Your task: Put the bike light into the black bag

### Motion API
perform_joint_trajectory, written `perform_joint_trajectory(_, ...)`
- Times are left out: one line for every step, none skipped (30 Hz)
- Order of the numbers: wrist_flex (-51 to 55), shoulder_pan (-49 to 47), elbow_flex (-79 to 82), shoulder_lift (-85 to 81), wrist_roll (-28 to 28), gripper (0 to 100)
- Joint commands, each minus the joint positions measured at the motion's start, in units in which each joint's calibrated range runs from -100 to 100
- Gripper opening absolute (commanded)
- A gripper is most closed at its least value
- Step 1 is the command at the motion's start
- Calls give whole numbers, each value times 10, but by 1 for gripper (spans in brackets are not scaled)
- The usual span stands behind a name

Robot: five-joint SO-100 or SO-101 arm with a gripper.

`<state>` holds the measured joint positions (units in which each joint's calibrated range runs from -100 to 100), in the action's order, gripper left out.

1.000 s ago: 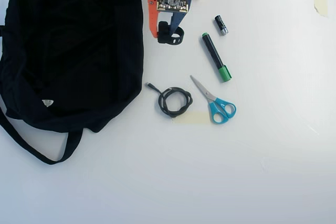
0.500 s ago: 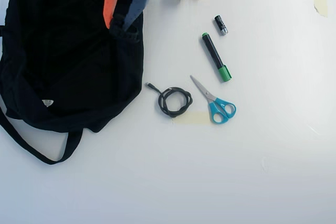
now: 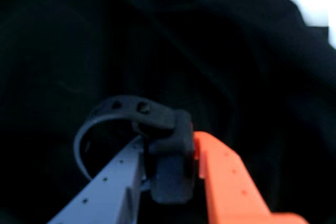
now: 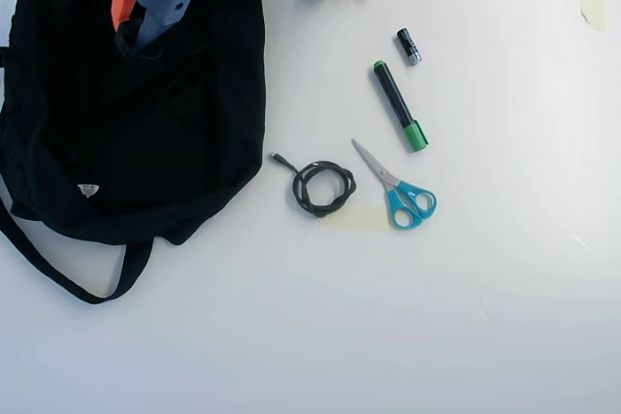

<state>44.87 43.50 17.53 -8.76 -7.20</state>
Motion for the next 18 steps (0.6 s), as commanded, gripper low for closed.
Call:
perform_joint_trajectory(-54, 78, -23, 69, 1, 2)
perform_joint_trajectory(-64, 101, -23, 84, 1, 2)
perform_joint_trajectory(-78, 127, -23, 100, 10, 2)
perform_joint_trajectory(-86, 143, -23, 112, 21, 2)
perform_joint_trajectory(-89, 144, -23, 122, 21, 2)
perform_joint_trajectory(-91, 142, -23, 142, 21, 2)
perform_joint_trajectory(-91, 142, -23, 166, 21, 2)
perform_joint_trajectory(-91, 140, -23, 187, 21, 3)
perform_joint_trajectory(-91, 139, -23, 193, 22, 3)
perform_joint_trajectory(-91, 137, -23, 192, 23, 3)
perform_joint_trajectory(-91, 133, -23, 191, 23, 3)
perform_joint_trajectory(-90, 133, -23, 190, 29, 3)
perform_joint_trajectory(-90, 132, -23, 186, 51, 9)
perform_joint_trajectory(-86, 131, -23, 183, 51, 19)
perform_joint_trajectory(-85, 127, -20, 182, 51, 34)
perform_joint_trajectory(-85, 127, -19, 182, 51, 37)
perform_joint_trajectory(-85, 127, -23, 181, 51, 37)
perform_joint_trajectory(-85, 124, -23, 181, 51, 37)
